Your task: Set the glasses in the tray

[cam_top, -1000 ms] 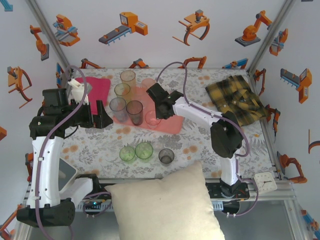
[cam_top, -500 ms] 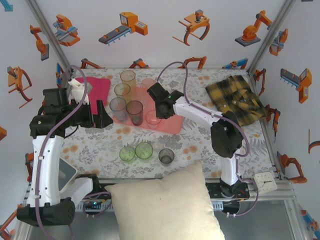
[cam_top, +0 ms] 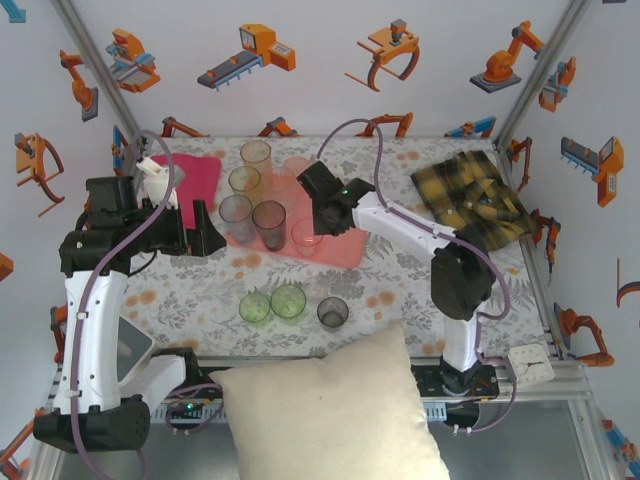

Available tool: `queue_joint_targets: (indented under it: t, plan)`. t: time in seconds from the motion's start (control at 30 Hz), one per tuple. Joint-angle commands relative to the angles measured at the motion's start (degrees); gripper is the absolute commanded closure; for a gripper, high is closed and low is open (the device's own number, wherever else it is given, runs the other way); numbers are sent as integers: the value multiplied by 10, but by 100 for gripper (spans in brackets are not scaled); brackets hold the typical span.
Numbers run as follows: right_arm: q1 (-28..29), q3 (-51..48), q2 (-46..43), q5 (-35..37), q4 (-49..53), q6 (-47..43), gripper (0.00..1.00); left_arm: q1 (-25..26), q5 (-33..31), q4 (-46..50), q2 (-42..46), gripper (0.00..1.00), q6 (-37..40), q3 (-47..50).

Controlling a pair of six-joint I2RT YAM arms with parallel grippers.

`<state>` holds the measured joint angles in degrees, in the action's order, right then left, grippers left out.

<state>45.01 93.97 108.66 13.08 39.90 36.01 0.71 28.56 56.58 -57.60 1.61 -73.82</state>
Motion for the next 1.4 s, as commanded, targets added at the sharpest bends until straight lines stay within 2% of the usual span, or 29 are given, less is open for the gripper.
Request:
queue_joint_targets:
  t: [0.0,0.13,0.33,0.63,0.87,1.37]
  plan:
    - [1,-8,-64,20,26,-8,70,-4,15,-1,4,3,-10,-6]
    - [24,-24,-115,33,55,-10,72,-4,16,0,4,3,-11,-6]
    - [94,-50,-166,24,107,15,72,-5,14,0,0,3,-11,-6]
    - [210,-87,-154,33,110,87,70,-7,7,-3,0,3,-13,3]
    - [245,-100,-119,20,77,121,69,-9,4,-4,4,3,-13,9]
    - [247,-90,-58,26,81,139,68,-14,6,-5,3,3,-16,8]
